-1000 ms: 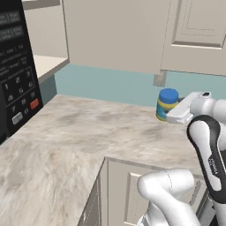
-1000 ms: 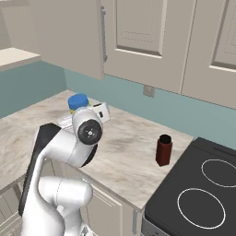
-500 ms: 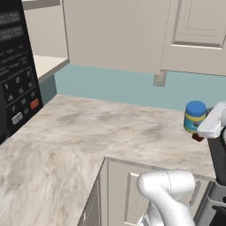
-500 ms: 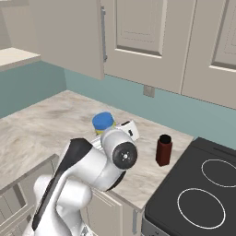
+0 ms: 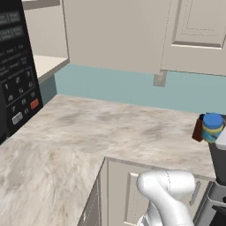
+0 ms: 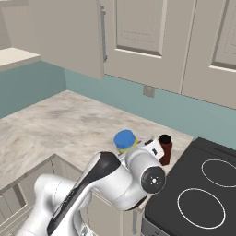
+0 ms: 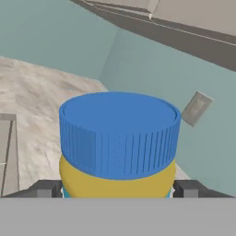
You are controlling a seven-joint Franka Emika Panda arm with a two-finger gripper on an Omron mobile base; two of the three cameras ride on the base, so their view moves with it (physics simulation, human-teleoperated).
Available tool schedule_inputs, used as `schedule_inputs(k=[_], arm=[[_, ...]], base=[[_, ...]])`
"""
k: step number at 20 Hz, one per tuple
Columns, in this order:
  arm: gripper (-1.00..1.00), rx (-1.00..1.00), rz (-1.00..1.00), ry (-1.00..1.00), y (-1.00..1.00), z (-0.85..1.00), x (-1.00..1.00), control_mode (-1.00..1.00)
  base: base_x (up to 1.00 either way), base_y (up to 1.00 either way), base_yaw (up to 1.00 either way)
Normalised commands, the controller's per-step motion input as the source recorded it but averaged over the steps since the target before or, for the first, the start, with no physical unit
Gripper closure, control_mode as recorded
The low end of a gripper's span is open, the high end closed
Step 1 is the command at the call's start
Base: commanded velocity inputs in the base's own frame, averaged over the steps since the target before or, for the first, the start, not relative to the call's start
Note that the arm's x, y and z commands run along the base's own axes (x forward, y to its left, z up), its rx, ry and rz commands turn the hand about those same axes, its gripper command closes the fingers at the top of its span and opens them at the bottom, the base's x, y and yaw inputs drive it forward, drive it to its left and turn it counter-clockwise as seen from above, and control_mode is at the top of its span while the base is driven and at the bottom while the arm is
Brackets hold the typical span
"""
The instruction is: Collect the paprika, mayonnaise, and shaker from the cabinet and place them next to the stove.
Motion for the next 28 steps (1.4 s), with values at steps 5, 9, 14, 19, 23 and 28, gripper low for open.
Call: schedule_inputs(k=[5,9,14,19,23,28], arm=[[1.00,-0.09,0.00,0.04,-0.44,-0.41,0.05,-1.00],[1.00,-0.02,0.01,0.10,-0.23,-0.39,0.21,-1.00],[1.00,0.01,0.05,0.09,-0.24,-0.40,0.27,-1.00],[1.00,0.07,0.12,0.05,-0.21,-0.39,0.12,-1.00],[1.00,0.12,0.19,0.00,-0.20,-0.37,0.00,-1.00],[1.00,0.12,0.21,0.00,-0.13,-0.36,0.00,-1.00]], base=[[0.00,0.00,0.00],[0.00,0.00,0.00],[0.00,0.00,0.00],[0.00,0.00,0.00],[0.00,0.00,0.00],[0.00,0.00,0.00]])
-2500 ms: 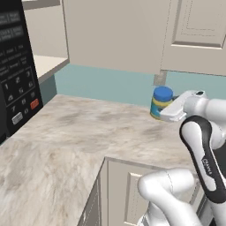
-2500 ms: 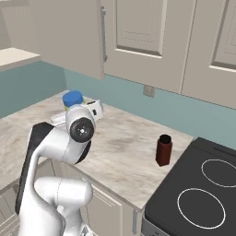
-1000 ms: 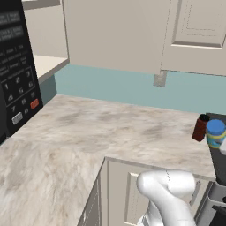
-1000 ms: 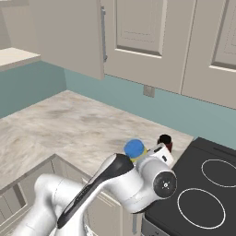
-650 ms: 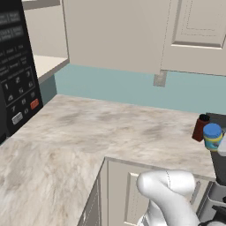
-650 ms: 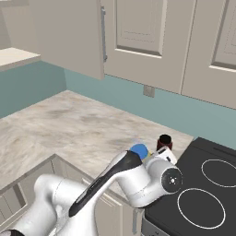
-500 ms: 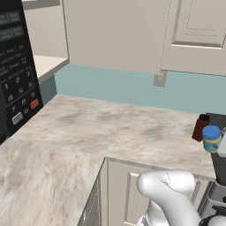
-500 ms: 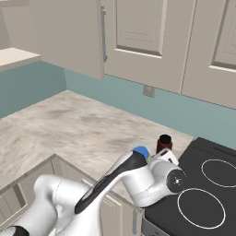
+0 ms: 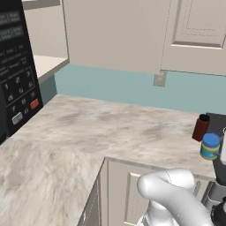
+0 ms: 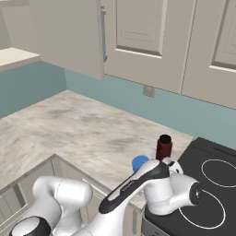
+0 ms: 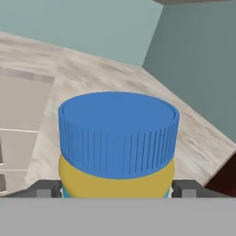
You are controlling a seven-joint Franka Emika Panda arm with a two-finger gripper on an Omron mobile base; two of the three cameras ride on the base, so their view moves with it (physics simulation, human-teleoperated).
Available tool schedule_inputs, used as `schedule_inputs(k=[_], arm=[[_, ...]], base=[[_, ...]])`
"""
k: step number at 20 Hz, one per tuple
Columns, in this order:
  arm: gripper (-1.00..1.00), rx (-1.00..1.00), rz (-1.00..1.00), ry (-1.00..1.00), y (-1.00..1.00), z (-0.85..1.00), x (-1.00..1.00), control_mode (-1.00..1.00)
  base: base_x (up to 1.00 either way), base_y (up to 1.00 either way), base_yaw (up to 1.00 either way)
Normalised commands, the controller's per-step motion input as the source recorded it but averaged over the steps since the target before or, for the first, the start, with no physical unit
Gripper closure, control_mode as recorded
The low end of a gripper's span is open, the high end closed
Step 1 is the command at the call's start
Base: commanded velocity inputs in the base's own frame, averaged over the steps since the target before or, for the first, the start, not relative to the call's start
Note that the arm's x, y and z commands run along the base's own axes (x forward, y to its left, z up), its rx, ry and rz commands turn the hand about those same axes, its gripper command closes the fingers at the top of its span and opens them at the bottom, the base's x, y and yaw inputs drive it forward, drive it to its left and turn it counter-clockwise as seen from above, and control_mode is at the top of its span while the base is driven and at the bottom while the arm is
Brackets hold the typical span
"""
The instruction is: Collect the paprika, mayonnaise, and shaker from the cabinet and place them next to the stove.
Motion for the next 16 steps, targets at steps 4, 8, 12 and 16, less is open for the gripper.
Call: schedule_inputs(k=[4,8,12,16], arm=[[1.00,0.07,0.16,0.00,-0.03,-0.08,0.10,-1.00],[1.00,0.01,0.07,0.00,0.00,-0.07,0.24,-1.00],[1.00,0.00,0.00,0.00,0.00,-0.05,0.19,-1.00],[1.00,0.00,0.00,-0.01,0.00,-0.25,0.02,-1.00]], base=[[0.00,0.00,0.00],[0.00,0.00,0.00],[0.00,0.00,0.00],[0.00,0.00,0.00]])
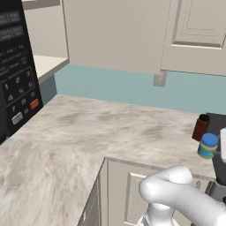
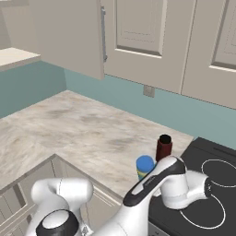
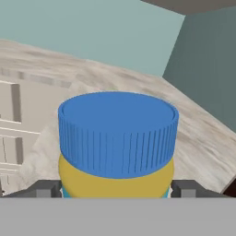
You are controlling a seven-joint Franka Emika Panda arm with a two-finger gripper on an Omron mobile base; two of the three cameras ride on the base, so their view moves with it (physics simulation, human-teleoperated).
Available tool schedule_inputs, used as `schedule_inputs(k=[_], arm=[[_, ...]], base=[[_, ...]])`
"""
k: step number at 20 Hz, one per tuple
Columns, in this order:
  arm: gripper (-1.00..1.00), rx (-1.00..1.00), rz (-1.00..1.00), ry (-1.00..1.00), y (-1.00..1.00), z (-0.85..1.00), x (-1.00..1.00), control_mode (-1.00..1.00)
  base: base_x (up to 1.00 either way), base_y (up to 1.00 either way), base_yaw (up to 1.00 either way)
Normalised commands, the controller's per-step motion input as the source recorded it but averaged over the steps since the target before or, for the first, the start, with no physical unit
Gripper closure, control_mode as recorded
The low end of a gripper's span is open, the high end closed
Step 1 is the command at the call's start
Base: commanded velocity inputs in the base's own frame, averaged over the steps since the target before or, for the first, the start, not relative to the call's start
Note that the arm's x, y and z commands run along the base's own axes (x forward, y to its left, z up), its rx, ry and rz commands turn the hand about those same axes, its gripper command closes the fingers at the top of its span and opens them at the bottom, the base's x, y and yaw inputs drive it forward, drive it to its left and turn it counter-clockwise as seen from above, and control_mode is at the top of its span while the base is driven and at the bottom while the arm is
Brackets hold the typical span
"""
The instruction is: Collect the paprika, mayonnaise, and shaker from the cabinet and place them next to the stove.
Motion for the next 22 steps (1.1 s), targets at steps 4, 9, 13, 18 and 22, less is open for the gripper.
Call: schedule_inputs(k=[4,9,13,18,22], arm=[[1.00,0.00,0.00,0.00,0.00,-0.27,0.00,-1.00],[1.00,0.00,0.00,0.00,0.00,-0.25,0.01,-1.00],[1.00,0.00,0.00,0.00,0.00,-0.21,0.11,-1.00],[1.00,0.00,0.01,0.00,0.00,-0.20,0.18,-1.00],[1.00,0.02,0.05,0.00,0.00,-0.07,0.29,-1.00]], base=[[0.00,0.00,0.00],[0.00,0.00,0.00],[0.00,0.00,0.00],[0.00,0.00,0.00],[0.00,0.00,0.00]])
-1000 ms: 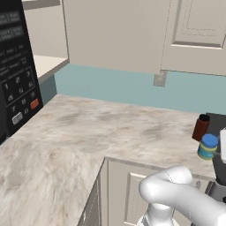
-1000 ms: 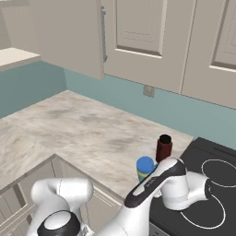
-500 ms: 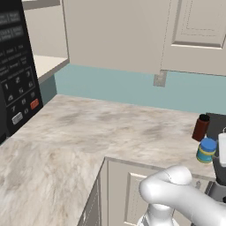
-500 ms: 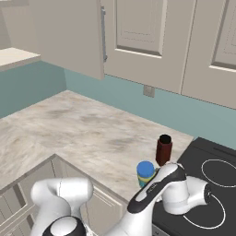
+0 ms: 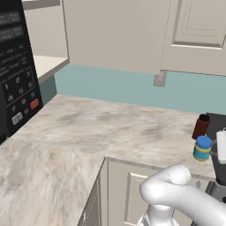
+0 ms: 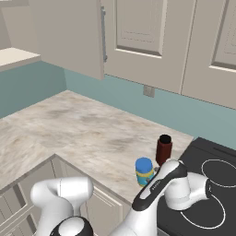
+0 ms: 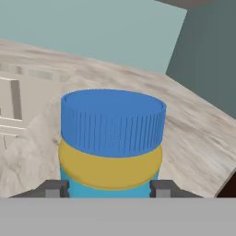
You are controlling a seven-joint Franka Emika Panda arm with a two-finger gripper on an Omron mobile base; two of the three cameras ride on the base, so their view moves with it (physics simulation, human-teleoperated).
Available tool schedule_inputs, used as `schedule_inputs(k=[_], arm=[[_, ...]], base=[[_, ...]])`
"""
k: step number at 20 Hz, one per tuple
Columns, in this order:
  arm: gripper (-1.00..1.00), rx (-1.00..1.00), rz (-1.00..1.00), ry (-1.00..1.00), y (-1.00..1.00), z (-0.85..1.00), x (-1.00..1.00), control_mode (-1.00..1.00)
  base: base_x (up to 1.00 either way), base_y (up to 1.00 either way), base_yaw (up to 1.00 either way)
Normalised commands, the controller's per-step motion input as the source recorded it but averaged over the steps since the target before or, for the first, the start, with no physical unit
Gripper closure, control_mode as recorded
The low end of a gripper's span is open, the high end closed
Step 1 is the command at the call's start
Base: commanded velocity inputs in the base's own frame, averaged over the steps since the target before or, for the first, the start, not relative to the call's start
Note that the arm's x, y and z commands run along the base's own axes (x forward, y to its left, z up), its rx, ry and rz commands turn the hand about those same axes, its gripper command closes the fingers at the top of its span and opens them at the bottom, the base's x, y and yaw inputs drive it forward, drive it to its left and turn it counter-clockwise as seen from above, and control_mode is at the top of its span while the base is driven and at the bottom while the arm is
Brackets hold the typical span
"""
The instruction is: Collect the paprika, mayonnaise, and shaker from the cabinet and place them next to the stove.
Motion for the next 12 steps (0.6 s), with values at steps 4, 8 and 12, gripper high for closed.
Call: schedule_inputs(k=[4,8,12], arm=[[1.00,0.02,0.06,0.00,0.00,-0.16,0.24,-1.00],[1.00,0.01,0.05,0.00,0.00,-0.27,0.12,-1.00],[-1.00,0.03,0.04,0.00,-0.02,-0.17,0.00,-1.00]], base=[[0.00,0.00,0.00],[0.00,0.00,0.00],[0.00,0.00,0.00]])
